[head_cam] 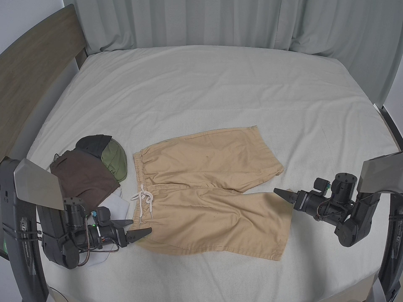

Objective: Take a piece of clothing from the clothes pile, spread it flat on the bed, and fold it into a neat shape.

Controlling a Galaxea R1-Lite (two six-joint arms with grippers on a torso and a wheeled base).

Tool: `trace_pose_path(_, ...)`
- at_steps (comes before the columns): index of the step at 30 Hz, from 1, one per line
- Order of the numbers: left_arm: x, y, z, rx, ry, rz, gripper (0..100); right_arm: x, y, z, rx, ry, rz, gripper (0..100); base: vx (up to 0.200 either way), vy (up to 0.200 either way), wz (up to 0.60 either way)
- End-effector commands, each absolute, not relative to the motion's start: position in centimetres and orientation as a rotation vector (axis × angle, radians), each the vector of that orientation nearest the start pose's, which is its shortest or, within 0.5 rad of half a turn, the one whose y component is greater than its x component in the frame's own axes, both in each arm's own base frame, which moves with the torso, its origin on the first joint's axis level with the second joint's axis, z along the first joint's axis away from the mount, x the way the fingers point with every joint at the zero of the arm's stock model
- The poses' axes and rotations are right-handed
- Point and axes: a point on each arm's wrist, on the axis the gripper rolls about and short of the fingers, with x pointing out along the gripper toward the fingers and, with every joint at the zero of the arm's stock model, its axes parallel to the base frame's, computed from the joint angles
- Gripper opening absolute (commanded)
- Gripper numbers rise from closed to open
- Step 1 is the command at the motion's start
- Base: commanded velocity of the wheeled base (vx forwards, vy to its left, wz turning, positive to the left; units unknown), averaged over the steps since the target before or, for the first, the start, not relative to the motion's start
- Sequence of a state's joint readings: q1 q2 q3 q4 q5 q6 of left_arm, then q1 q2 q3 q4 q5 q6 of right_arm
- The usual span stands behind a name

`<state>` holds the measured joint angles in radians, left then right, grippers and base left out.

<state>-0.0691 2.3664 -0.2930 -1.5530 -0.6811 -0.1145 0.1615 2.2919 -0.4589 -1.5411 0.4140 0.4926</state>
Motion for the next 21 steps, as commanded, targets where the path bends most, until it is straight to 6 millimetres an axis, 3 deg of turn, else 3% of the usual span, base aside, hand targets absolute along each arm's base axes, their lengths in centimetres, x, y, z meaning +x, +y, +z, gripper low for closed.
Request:
trace_pose_path(1, 27.9, -3.4, -2.8, -0.268, 0.551, -0.704, 100, 31.9, 6.1, 0.8, 0.512, 0.422, 0.488, 100, 0.0, 0.0, 0.0)
trace_pose_path(11, 27.9, -3.4, -2.9, -0.268, 0.553, -0.705, 100, 32.7, 5.7, -0.4, 0.54, 0.437, 0.465, 100, 0.0, 0.0, 0.0)
trace_pose_path(21, 27.9, -3.4, -2.8, -0.268, 0.55, -0.704, 100, 33.2, 5.7, -0.7, 0.677, 0.47, 0.439, 100, 0.0, 0.0, 0.0)
